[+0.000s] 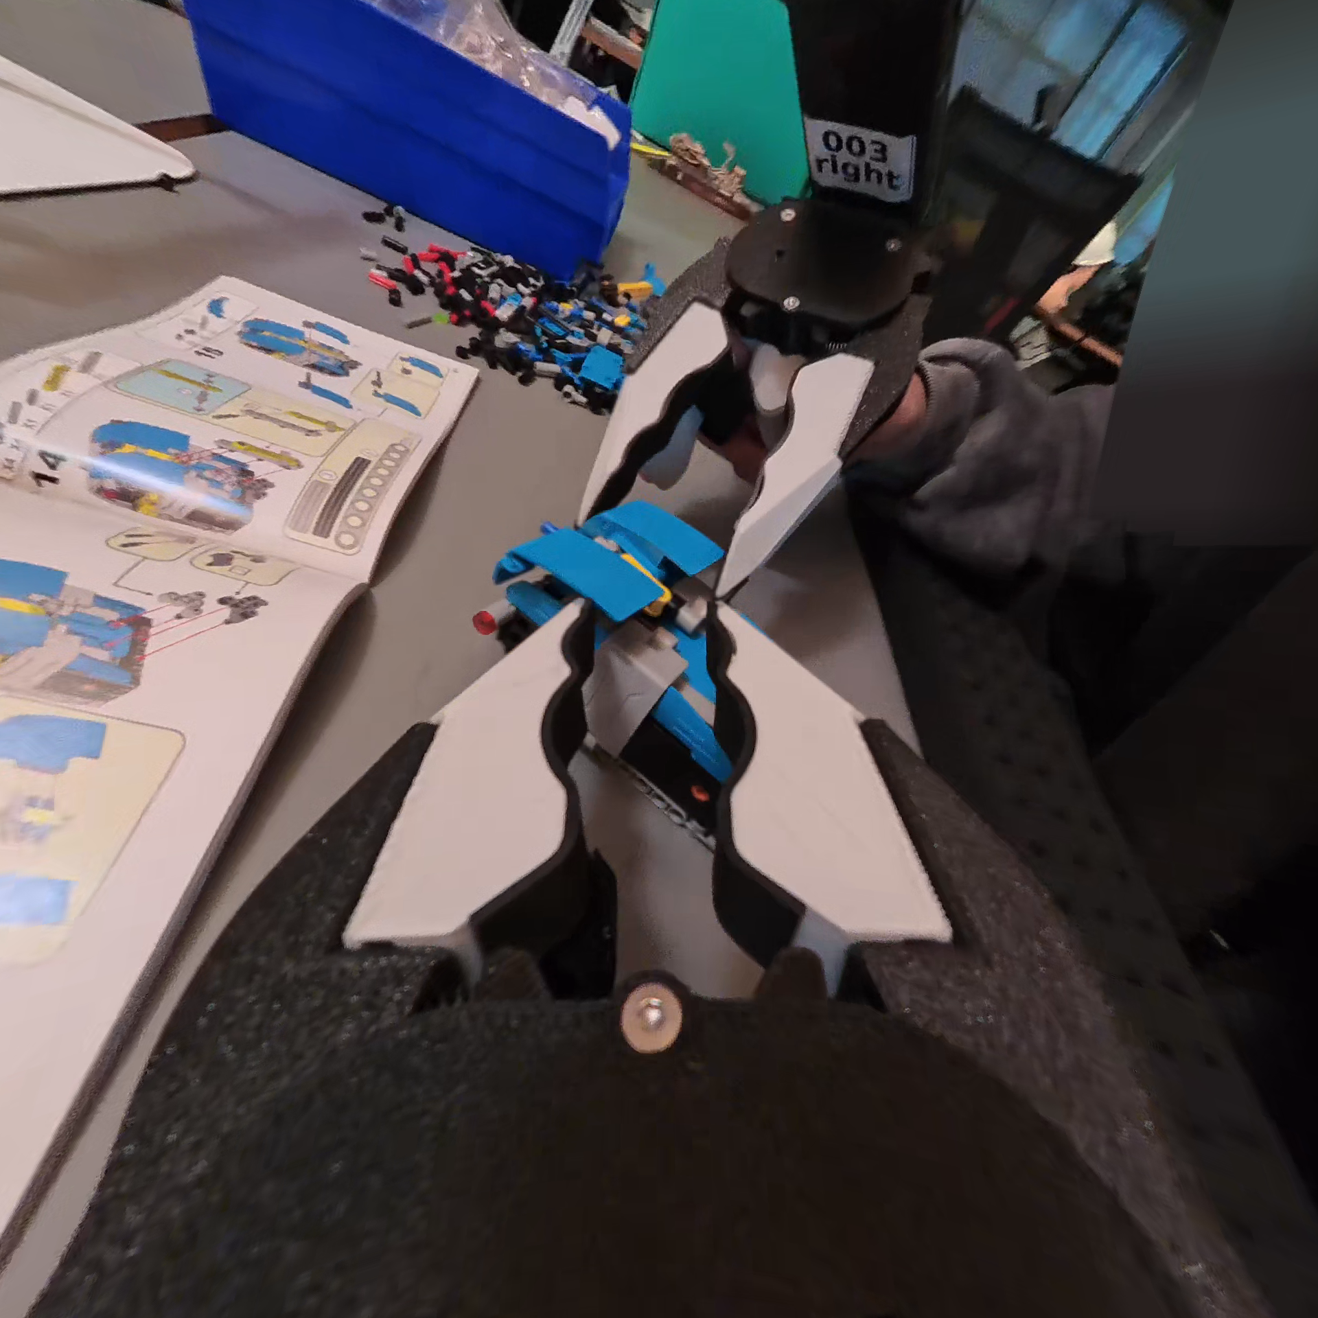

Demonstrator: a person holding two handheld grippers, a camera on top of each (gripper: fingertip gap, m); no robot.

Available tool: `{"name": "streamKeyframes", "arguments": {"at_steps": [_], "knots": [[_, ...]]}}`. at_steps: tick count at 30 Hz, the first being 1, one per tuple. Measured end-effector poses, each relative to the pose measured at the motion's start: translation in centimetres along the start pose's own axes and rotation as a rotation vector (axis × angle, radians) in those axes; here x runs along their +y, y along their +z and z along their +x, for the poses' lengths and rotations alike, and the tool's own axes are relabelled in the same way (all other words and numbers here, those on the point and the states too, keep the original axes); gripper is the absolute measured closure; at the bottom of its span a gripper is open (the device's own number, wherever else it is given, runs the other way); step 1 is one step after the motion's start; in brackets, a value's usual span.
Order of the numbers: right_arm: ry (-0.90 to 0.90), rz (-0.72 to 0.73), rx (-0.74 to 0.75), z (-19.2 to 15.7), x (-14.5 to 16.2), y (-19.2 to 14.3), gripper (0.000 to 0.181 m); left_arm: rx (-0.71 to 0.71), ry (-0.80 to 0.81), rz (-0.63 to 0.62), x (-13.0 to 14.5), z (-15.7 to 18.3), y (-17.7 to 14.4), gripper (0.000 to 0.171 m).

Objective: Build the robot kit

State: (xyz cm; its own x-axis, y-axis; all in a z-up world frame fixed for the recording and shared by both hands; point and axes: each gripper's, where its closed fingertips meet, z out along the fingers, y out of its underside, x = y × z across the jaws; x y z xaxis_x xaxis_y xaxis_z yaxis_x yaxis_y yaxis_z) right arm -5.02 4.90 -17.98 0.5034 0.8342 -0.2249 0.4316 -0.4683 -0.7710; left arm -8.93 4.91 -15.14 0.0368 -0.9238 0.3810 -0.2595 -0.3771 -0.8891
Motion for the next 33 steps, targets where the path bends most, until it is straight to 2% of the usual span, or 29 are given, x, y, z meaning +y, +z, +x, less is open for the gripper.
{"name": "streamKeyframes", "arguments": {"at_steps": [10, 13, 15, 27, 33], "knots": [[-0.046, -0.003, -0.004, 0.3, -0.1, -0.3, 0.130, -0.114, 0.135, -0.033, 0.2, -0.4, 0.8, 0.142], [-0.097, -0.004, 0.020, 0.0, -0.4, -0.5, 0.130, -0.154, 0.212, 0.008, -0.5, -0.3, 0.6, 0.148], [-0.117, -0.017, 0.029, -0.2, -0.3, -0.3, 0.130, -0.196, 0.245, -0.014, -0.3, -0.7, 0.7, 0.151], [-0.070, 0.006, -0.006, 0.5, -0.2, -0.6, 0.132, -0.219, 0.226, -0.060, 0.2, -1.3, 1.1, 0.150], [-0.066, 0.056, -0.023, 0.1, -1.0, -1.0, 0.131, -0.255, 0.300, 0.007, -0.8, -1.1, 0.7, 0.150]]}}
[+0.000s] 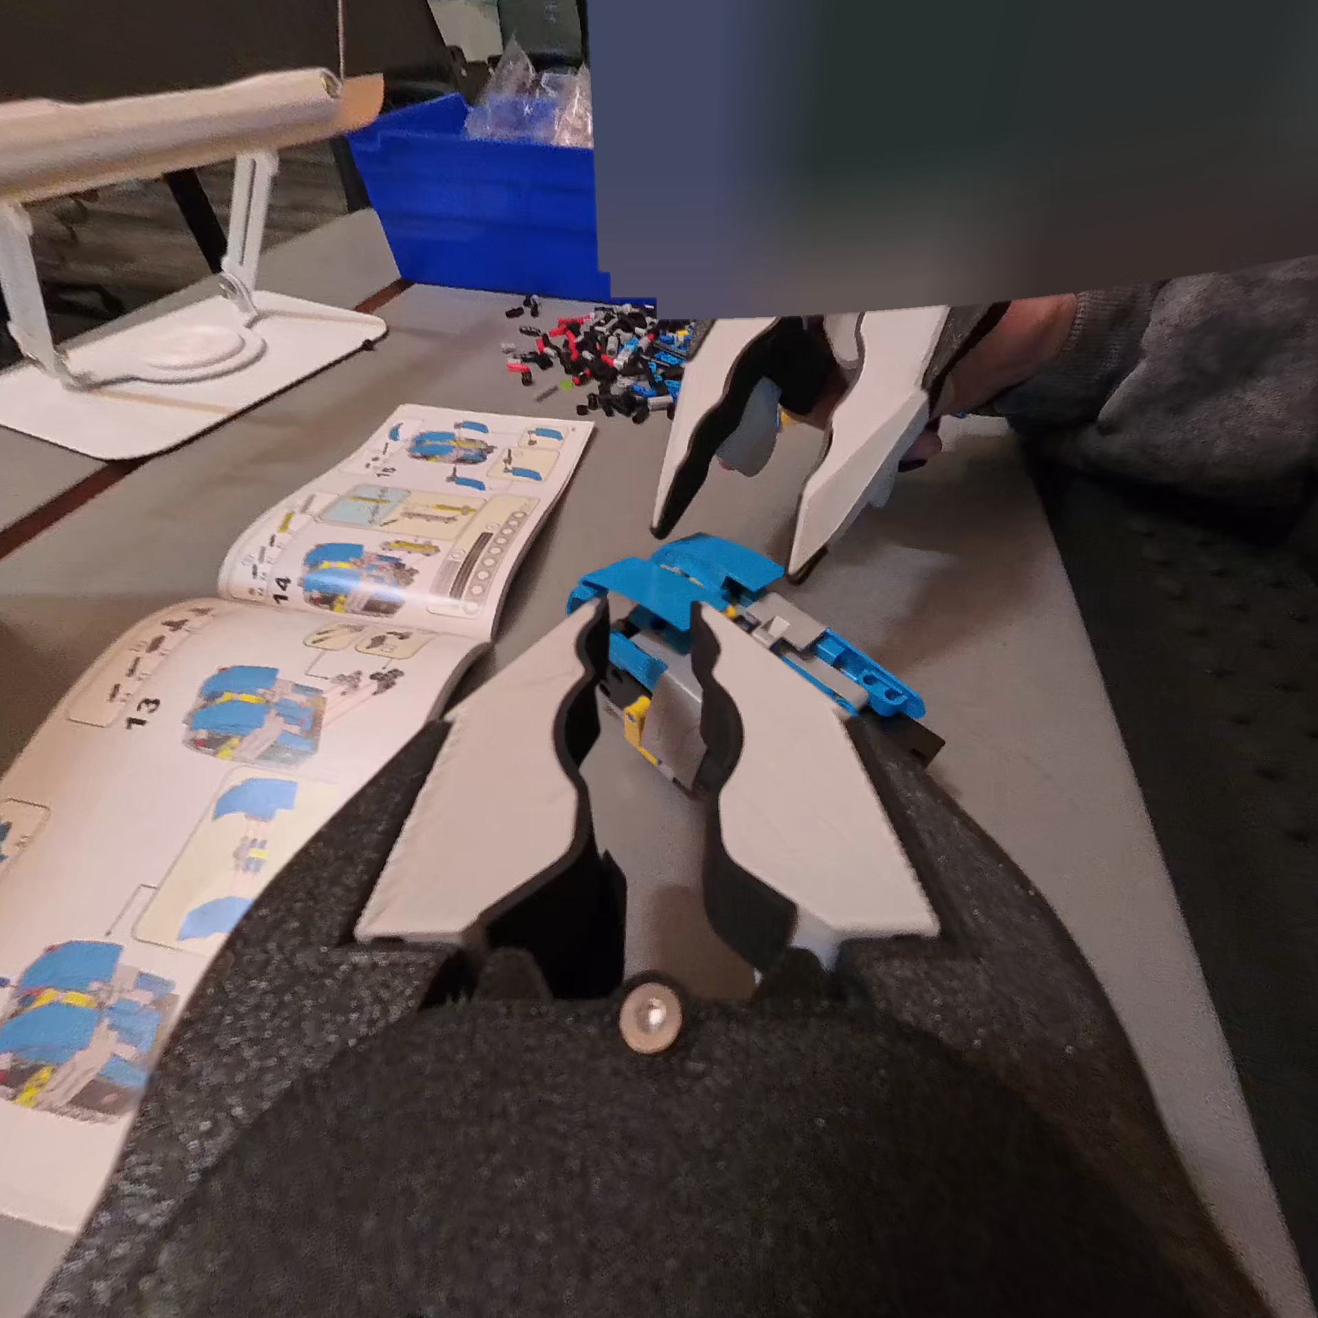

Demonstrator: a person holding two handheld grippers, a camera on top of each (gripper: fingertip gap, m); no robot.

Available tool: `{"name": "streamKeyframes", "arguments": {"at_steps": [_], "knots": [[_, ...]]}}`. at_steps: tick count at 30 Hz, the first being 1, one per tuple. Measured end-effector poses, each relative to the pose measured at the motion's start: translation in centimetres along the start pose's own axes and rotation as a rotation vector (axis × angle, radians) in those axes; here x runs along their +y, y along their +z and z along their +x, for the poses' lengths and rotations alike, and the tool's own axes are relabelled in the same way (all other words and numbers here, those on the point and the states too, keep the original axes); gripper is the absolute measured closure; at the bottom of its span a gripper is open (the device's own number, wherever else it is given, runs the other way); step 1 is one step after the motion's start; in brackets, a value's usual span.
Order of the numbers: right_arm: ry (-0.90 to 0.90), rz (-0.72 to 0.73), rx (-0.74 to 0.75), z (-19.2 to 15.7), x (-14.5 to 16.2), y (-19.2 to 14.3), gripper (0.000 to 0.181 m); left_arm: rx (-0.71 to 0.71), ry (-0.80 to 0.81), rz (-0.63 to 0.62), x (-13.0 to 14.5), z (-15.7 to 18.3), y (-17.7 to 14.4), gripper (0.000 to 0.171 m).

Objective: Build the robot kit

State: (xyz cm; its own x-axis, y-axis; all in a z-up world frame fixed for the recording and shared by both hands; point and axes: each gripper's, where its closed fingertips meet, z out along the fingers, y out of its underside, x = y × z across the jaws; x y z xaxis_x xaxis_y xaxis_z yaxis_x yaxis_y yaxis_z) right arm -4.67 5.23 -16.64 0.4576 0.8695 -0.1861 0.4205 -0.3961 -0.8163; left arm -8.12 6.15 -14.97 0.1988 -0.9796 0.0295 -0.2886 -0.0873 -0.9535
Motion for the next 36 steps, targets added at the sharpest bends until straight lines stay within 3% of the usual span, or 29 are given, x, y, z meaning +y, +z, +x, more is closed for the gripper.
{"name": "streamKeyframes", "arguments": {"at_steps": [6, 14, 18, 25, 31, 33, 36], "knots": [[-0.056, 0.012, 0.035, -0.2, -0.5, 0.1, 0.148, -0.003, 0.041, -0.027, 0.2, 0.3, 0.7, 0.150], [-0.058, -0.015, -0.014, -1.9, -0.5, 1.6, 0.137, -0.010, 0.042, -0.014, 0.1, 0.1, 0.4, 0.151], [-0.075, -0.021, -0.007, -1.9, -0.6, 1.6, 0.140, 0.040, 0.101, 0.009, 0.0, 1.3, -0.3, 0.151], [-0.110, 0.025, 0.078, 1.2, -2.2, 0.8, 0.140, 0.026, 0.149, -0.039, 0.7, 1.1, 0.1, 0.142], [0.318, 0.081, -0.255, 2.8, -2.3, 1.2, 0.143, 0.012, 0.169, -0.083, 1.1, 0.4, 1.3, 0.138], [0.369, 0.019, -0.299, 2.4, -0.7, 2.0, 0.140, 0.007, 0.166, -0.093, 1.2, 0.2, 1.4, 0.137], [0.373, 0.024, -0.354, 1.2, -0.8, 1.5, 0.143, -0.058, 0.172, -0.108, 1.5, -1.0, 1.1, 0.139]]}}
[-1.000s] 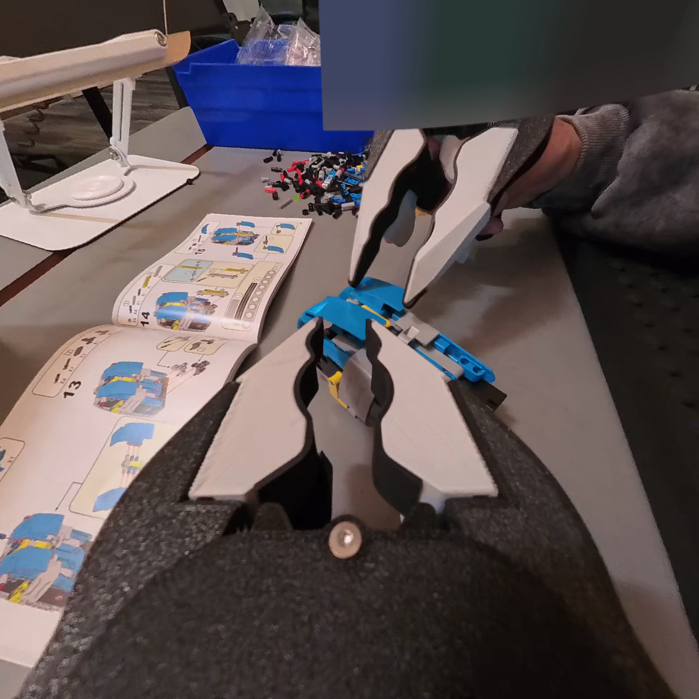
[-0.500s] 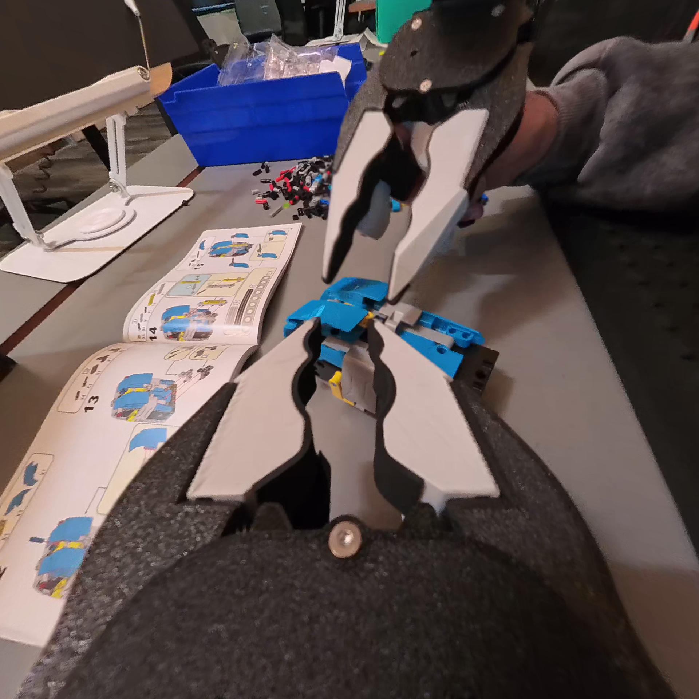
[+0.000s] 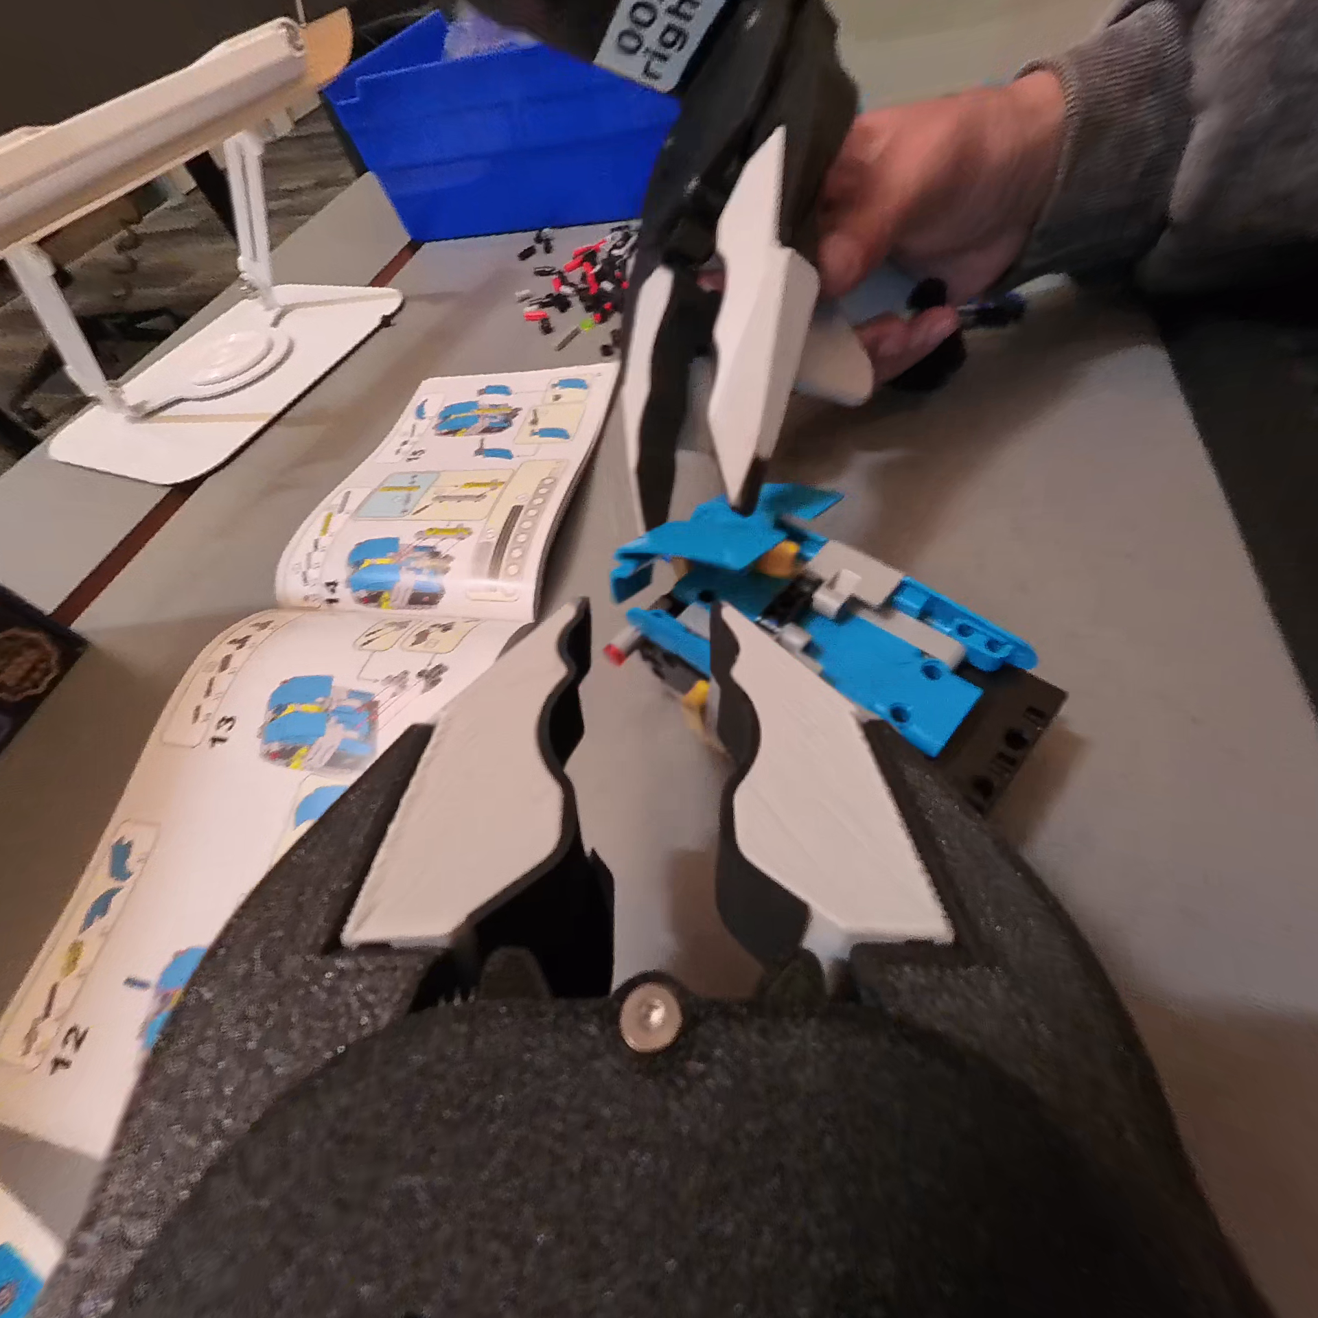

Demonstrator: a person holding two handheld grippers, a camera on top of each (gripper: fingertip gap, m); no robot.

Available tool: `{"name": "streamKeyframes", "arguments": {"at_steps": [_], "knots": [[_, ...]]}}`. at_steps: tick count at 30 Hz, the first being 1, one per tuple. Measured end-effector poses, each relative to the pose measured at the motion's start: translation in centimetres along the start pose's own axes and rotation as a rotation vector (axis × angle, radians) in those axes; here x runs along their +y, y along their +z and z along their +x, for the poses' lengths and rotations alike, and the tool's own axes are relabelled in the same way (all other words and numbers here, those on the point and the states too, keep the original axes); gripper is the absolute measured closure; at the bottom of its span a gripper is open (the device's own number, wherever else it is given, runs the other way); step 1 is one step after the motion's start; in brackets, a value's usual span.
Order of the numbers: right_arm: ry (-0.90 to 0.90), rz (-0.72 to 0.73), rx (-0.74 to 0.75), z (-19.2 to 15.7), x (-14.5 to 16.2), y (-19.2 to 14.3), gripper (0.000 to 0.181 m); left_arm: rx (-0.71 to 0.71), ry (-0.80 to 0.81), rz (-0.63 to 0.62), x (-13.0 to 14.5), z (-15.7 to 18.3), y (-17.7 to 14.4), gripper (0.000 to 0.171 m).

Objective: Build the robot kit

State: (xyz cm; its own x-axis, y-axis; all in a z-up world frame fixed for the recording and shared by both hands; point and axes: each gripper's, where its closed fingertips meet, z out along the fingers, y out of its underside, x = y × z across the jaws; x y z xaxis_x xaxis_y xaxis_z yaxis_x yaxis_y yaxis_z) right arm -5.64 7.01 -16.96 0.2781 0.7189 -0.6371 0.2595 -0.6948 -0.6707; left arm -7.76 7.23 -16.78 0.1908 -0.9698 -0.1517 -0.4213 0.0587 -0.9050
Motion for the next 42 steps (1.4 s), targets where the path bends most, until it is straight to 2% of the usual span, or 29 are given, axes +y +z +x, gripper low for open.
{"name": "streamKeyframes", "arguments": {"at_steps": [6, 9, 11, 13, 15, 20, 22, 24, 27, 29, 34, 37, 39, 42], "knots": [[-0.107, -0.020, 0.117, 0.0, 0.9, 0.0, 0.147, -0.014, -0.059, -0.022, 0.6, -0.1, -1.5, 0.138], [-0.178, 0.010, 0.216, 0.5, 0.4, -1.2, 0.147, 0.020, -0.134, -0.017, 0.0, 1.9, -2.8, 0.136], [-0.188, 0.021, 0.240, 0.6, 0.6, -2.2, 0.146, 0.050, -0.202, -0.057, 0.4, 4.0, -3.1, 0.126], [-0.169, -0.007, 0.215, 0.3, 1.6, -2.2, 0.139, 0.004, -0.254, -0.103, 1.2, 5.0, -3.1, 0.121], [-0.155, -0.028, 0.180, -0.2, 2.4, -1.3, 0.134, -0.039, -0.273, -0.167, 2.5, 5.8, -2.7, 0.109], [-0.192, -0.007, 0.299, -0.7, 1.7, -0.3, 0.137, -0.142, -0.276, -0.215, 2.3, 5.8, -2.3, 0.102], [-0.227, 0.000, 0.351, -1.3, 1.5, -0.1, 0.138, -0.122, -0.281, -0.231, 2.2, 6.3, -2.5, 0.110], [-0.270, -0.029, 0.396, -2.0, 1.6, 0.0, 0.158, -0.084, -0.272, -0.237, 2.5, 6.4, -3.0, 0.112], [-0.267, -0.074, 0.449, -2.2, 1.8, 0.5, 0.160, 0.000, -0.261, -0.251, 3.3, 5.8, -4.5, 0.116], [-0.231, -0.095, 0.419, -2.8, 2.3, 1.2, 0.150, 0.018, -0.263, -0.246, 4.0, 4.8, -5.5, 0.117], [-0.265, -0.117, 0.412, -3.7, 2.7, 0.9, 0.149, 0.049, -0.225, -0.236, 4.5, 3.1, -7.8, 0.117], [-0.350, -0.126, 0.375, -4.0, 2.1, -0.4, 0.151, 0.145, -0.223, -0.135, 2.0, 4.0, -8.2, 0.116], [-0.433, -0.178, 0.323, -3.1, 2.4, -1.0, 0.150, 0.178, -0.158, -0.073, 0.5, 4.5, -7.4, 0.099], [-0.495, -0.114, 0.130, -2.0, 1.9, -0.7, 0.156, 0.201, -0.083, -0.173, 1.4, 4.5, -4.6, 0.076]]}}
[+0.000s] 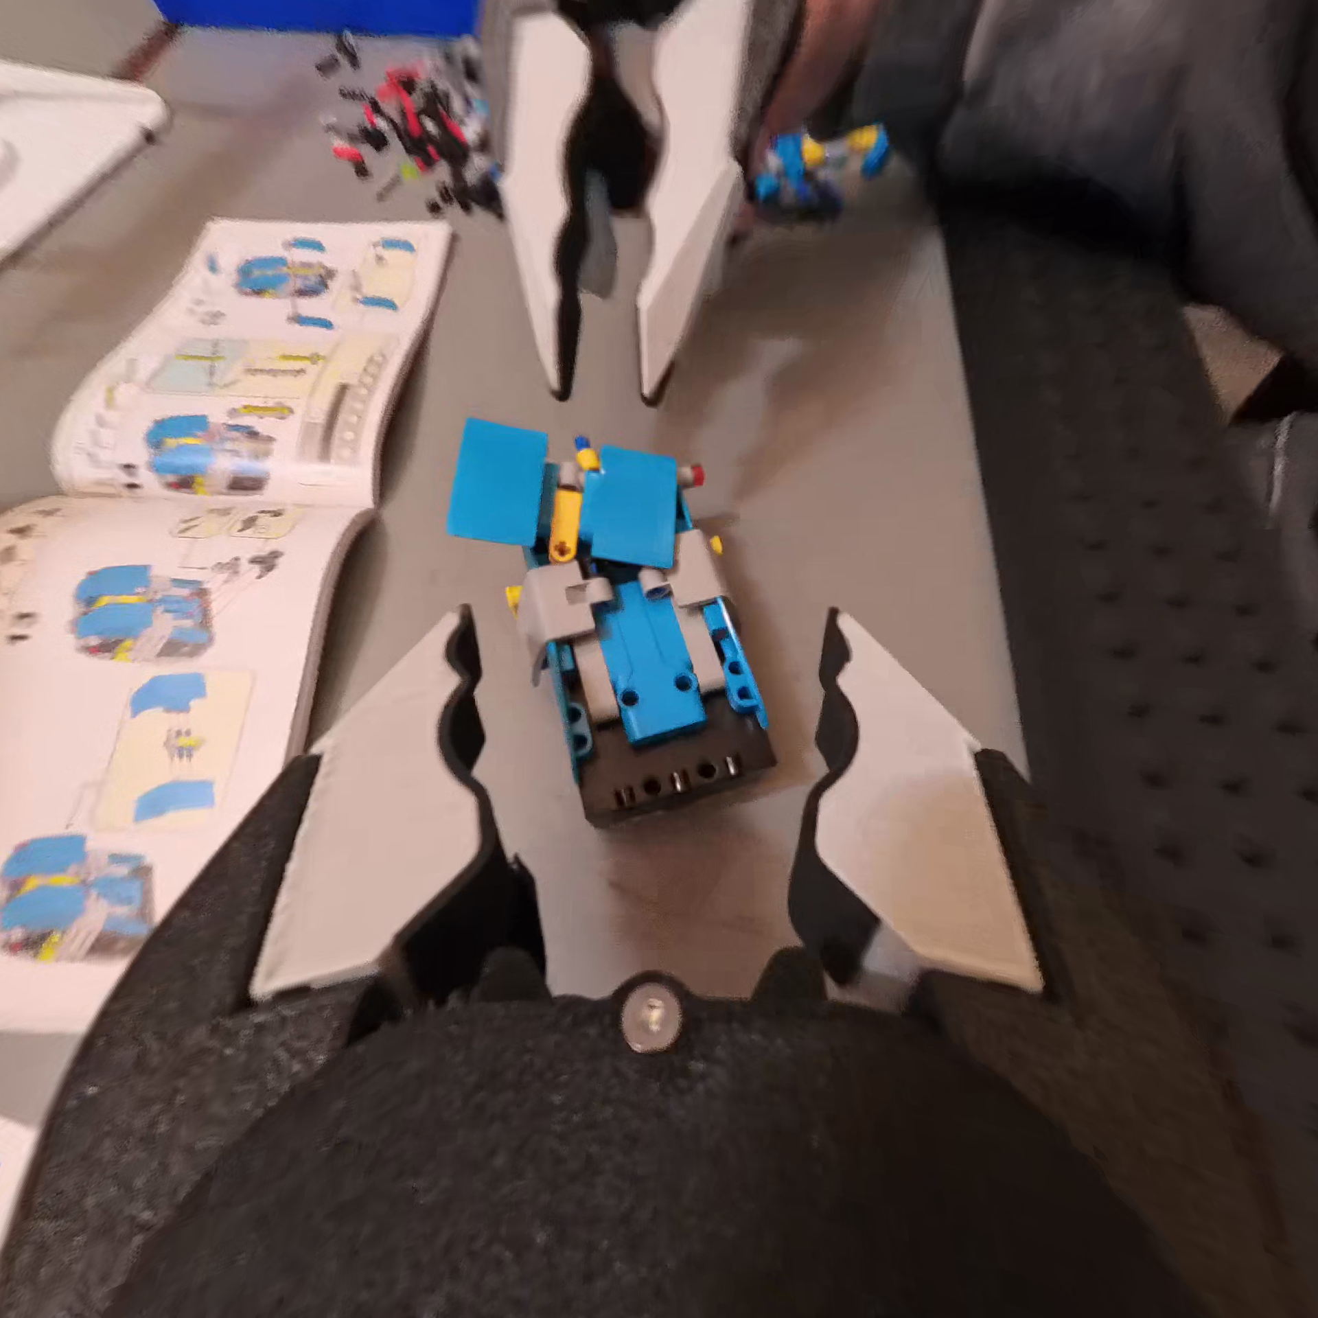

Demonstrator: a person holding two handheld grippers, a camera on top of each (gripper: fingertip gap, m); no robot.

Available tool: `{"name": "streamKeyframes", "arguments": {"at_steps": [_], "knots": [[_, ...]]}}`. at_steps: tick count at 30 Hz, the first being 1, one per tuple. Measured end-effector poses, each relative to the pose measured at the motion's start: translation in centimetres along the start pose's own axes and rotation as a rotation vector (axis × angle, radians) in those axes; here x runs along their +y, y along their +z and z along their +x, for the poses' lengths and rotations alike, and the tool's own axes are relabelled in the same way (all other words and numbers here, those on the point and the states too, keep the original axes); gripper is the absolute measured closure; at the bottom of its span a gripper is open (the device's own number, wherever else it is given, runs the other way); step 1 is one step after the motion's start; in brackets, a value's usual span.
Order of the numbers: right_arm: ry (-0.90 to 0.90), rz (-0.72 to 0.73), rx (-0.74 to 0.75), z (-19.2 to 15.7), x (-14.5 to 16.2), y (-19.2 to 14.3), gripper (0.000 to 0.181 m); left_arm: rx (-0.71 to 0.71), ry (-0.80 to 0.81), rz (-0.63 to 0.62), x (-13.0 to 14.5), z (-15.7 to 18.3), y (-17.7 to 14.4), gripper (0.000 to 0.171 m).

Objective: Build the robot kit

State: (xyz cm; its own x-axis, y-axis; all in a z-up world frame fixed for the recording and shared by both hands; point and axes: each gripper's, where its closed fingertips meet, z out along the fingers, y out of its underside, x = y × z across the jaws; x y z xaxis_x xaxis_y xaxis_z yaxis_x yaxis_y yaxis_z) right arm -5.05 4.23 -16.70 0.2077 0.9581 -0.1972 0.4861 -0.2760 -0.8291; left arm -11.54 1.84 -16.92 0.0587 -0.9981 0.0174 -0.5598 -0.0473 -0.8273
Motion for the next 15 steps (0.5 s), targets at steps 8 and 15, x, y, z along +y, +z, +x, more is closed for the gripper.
{"name": "streamKeyframes", "arguments": {"at_steps": [8, 15], "knots": [[-0.095, 0.055, -0.157, -0.2, 0.5, 0.9, 0.163, 0.027, 0.158, -0.220, 3.4, -0.3, 2.9, 0.086], [-0.134, 0.006, -0.131, -0.1, 0.8, 1.6, 0.167, 0.092, 0.176, -0.147, 3.4, -0.3, 2.8, 0.088]]}}
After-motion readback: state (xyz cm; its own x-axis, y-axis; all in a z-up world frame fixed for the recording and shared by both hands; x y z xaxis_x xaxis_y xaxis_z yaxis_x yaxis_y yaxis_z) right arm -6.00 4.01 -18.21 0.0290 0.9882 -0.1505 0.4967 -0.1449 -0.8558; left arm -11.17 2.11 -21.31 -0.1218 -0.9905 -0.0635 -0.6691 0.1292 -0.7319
